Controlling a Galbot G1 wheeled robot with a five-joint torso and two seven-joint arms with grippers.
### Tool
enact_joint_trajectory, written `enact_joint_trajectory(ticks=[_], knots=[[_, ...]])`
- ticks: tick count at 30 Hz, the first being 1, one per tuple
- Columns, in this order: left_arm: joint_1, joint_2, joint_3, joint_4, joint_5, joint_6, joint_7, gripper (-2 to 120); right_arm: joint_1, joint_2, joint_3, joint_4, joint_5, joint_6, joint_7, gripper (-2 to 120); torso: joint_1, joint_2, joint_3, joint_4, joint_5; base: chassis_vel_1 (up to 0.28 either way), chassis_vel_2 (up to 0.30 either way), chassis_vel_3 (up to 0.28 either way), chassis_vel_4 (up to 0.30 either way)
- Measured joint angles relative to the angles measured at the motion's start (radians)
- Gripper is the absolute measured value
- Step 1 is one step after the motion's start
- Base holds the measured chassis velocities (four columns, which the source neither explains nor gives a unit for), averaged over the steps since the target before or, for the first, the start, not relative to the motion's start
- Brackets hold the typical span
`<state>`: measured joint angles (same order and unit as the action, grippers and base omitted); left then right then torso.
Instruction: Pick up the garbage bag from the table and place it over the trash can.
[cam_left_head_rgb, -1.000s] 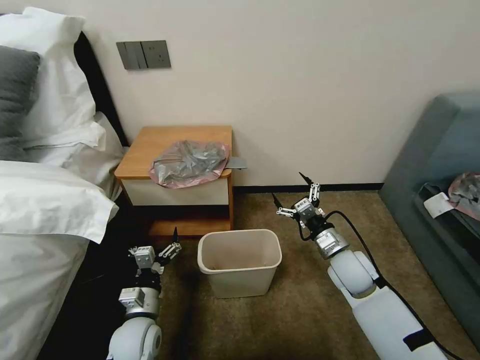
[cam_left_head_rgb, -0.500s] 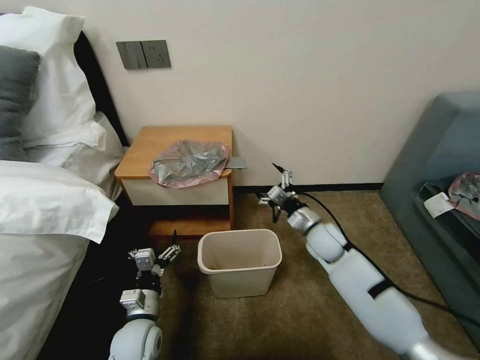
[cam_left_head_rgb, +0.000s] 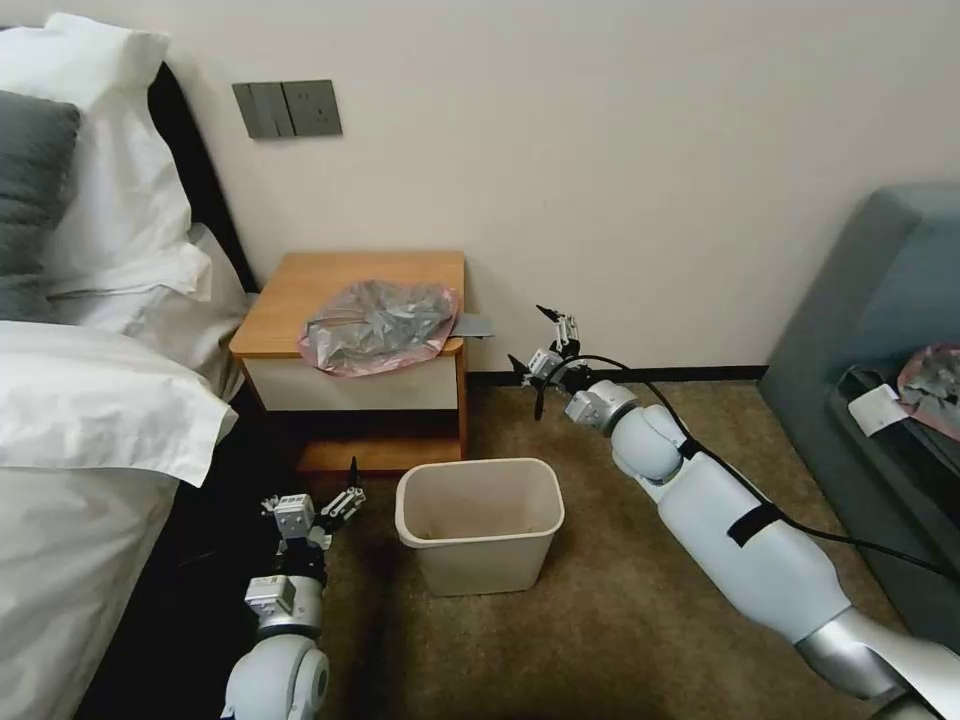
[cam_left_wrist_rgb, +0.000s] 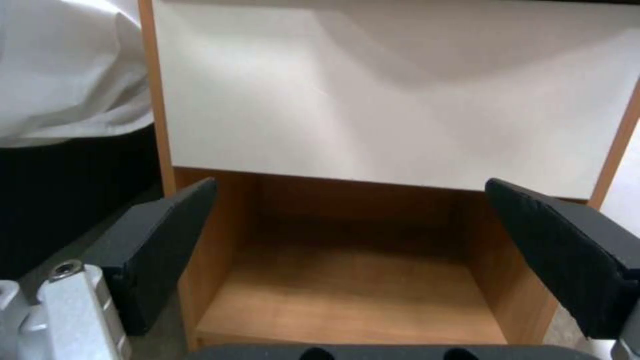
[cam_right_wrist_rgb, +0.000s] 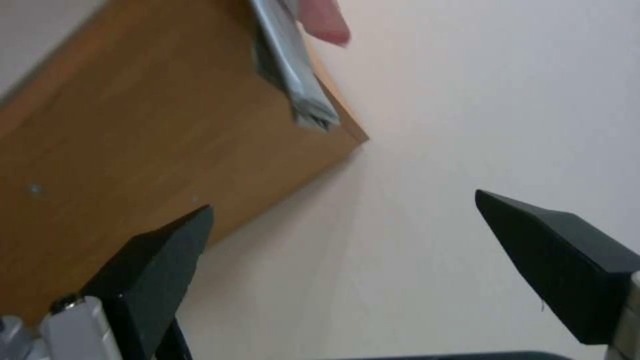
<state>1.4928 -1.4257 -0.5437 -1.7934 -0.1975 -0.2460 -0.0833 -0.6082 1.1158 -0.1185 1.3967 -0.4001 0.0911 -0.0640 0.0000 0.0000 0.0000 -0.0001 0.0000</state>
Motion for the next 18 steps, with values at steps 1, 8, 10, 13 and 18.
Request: enact_joint_trajectory(ticks=[1, 8, 10, 13, 18], knots=[[0.0, 0.0, 0.0, 0.001, 0.0, 0.0, 0.0, 100, 0.009, -0.004, -0.015, -0.006, 0.006, 0.012, 0.0, 100, 0.0, 0.0, 0.0, 0.0, -0.0001, 0.0, 0.0, 0.0, 0.0], [0.0, -0.003, 0.001, 0.006, 0.001, 0.0, -0.001, 100, 0.044, 0.019, -0.05, -0.046, -0.033, 0.055, 0.009, 100, 0.0, 0.0, 0.0, 0.0, 0.0, 0.0, 0.0, 0.0, 0.0], [0.0, -0.004, 0.001, 0.006, 0.001, 0.0, -0.001, 100, 0.052, 0.026, -0.055, -0.053, -0.044, 0.058, 0.01, 100, 0.0, 0.0, 0.0, 0.0, -0.0001, 0.0, 0.0, 0.0, 0.0], [-0.001, -0.005, 0.001, 0.007, 0.007, 0.0, -0.002, 100, 0.074, 0.054, -0.064, -0.085, -0.09, 0.076, 0.011, 100, 0.0, 0.0, 0.0, 0.0, -0.0001, 0.0, 0.0, 0.0, 0.0], [0.0, -0.006, -0.003, 0.01, 0.012, -0.004, -0.004, 100, 0.094, 0.079, -0.065, -0.117, -0.143, 0.099, 0.012, 100, 0.0, 0.0, 0.0, 0.0003, 0.0, 0.0, 0.0, 0.0, 0.0]])
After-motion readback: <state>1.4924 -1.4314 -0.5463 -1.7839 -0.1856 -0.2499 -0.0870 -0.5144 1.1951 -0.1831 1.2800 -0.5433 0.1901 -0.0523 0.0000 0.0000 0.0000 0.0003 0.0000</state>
